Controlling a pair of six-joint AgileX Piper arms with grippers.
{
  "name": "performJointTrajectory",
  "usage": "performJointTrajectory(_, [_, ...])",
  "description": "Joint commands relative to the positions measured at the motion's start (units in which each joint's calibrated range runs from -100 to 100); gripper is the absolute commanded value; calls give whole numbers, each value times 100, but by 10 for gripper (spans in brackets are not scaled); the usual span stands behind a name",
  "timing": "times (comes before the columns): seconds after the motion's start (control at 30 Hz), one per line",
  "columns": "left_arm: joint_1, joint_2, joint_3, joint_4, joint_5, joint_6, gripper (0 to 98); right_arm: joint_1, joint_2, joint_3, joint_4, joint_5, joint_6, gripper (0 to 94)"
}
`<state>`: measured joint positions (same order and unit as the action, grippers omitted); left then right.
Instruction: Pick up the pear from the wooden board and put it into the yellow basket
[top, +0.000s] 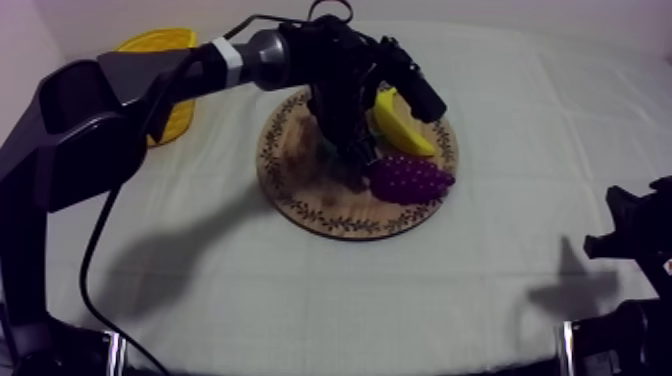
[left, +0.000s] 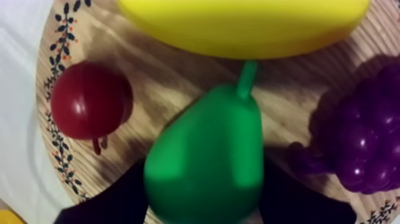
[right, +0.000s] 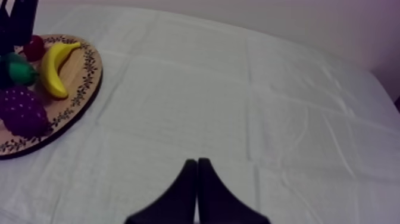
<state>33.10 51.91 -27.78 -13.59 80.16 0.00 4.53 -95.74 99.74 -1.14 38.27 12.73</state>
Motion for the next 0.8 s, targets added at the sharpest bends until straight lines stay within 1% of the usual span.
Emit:
performJointTrajectory(0.0, [23,-146,79,-73,77,138,522,-1,-2,4,0,-5,-1,3])
performJointTrajectory(0.17, [111,-1022,754,-406,162,449,514,-1,-2,4,0,-5,-1,3])
performJointTrajectory(0.27, [75,-1730,1092,-615,391,578,513,-1,-2,4,0,-5,-1,3])
performJointTrajectory(0.47, [-207,-3070,1285,-998,1085,613,515,-1,-2,4,0,-5,-1,3])
performJointTrajectory(0.6, [-586,-3751,1418,-1135,1258,532,509,-1,-2,4,0,-5,-1,3])
performJointTrajectory(0.77, [-1205,-4326,1761,-1186,1045,377,514,-1,-2,4,0,-5,-1,3])
